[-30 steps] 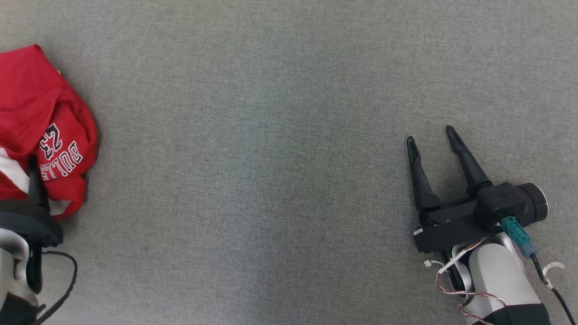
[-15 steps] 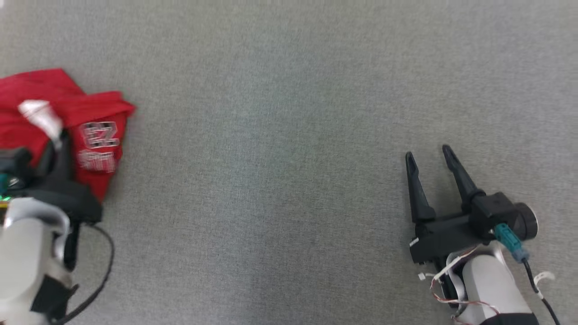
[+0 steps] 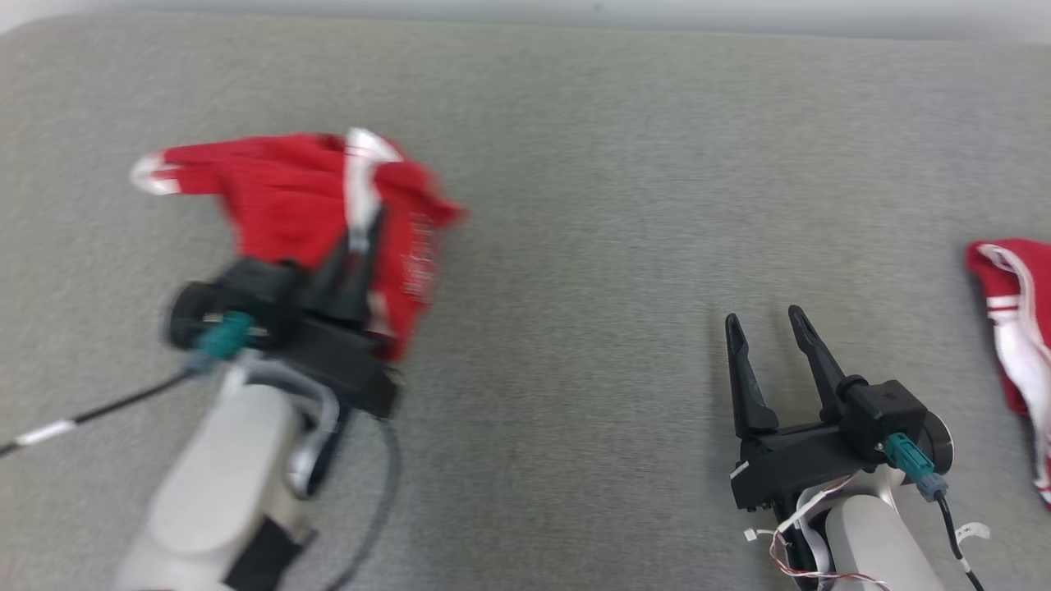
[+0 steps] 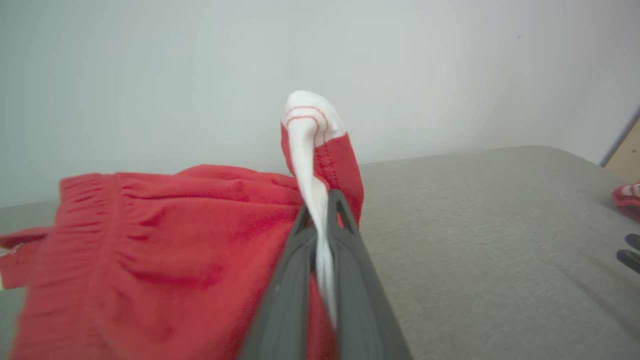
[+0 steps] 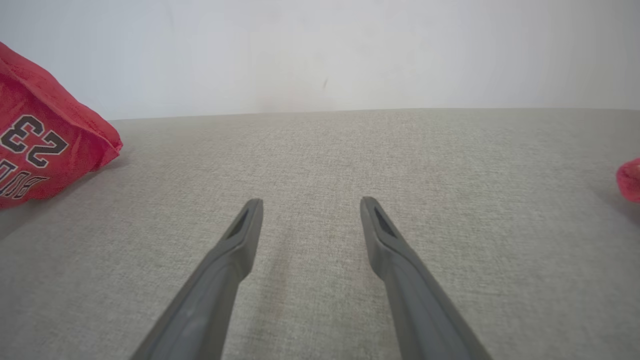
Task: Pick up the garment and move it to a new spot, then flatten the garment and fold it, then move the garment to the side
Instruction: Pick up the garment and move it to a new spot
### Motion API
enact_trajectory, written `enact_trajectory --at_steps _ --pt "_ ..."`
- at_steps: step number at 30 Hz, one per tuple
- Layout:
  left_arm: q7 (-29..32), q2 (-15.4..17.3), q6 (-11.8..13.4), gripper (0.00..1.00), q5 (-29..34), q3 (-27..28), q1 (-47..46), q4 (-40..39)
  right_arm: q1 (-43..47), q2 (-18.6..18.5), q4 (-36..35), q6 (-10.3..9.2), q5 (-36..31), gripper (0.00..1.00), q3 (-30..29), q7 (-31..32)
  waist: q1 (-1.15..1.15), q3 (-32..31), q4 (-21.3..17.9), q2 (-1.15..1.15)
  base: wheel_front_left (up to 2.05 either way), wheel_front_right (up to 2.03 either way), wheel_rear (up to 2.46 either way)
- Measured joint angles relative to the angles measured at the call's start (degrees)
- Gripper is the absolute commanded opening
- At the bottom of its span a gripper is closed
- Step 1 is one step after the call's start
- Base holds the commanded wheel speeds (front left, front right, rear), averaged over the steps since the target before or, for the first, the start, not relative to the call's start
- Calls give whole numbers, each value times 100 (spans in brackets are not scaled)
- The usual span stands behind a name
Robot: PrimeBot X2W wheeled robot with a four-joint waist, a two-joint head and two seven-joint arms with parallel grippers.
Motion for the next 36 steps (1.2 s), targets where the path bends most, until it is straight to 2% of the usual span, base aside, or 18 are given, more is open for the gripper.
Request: enact_trajectory --at_steps 5,9,13,14,15,16,20,26,36 --pt "0 -449 0 0 -131 -713 -60 -245 89 5 1 0 62 100 -57 0 0 -103 -370 0 0 0 0" --pt "0 -701 0 0 -177 -1183 -146 -149 108 8 5 0 202 100 -46 -1 0 -164 -676 0 0 0 0" --pt "0 -784 0 0 -186 -1254 -137 97 115 9 5 0 301 100 37 0 0 -206 -975 0 0 0 0" --pt "0 -778 0 10 -175 -1214 -117 136 116 9 -2 0 312 100 44 0 0 -214 -1045 0 0 0 0" --pt "0 -772 0 48 -144 -1154 -93 168 117 11 -8 0 336 100 48 0 0 -222 -1110 0 0 0 0" --pt "0 -770 0 100 -99 -1094 -52 218 121 10 -16 0 348 100 55 -1 0 -232 -1172 0 0 0 0" --pt "0 -736 -1 100 31 -778 211 269 230 11 -14 0 354 100 41 0 0 -314 -1321 0 0 0 0" --pt "0 -756 146 100 341 296 929 -124 337 14 10 0 396 100 48 0 -1 -578 -1321 -1 0 0 0" --pt "0 -783 199 100 1103 1692 2401 -749 576 15 146 0 407 100 152 0 -2 -1116 -1233 -1 0 0 0"
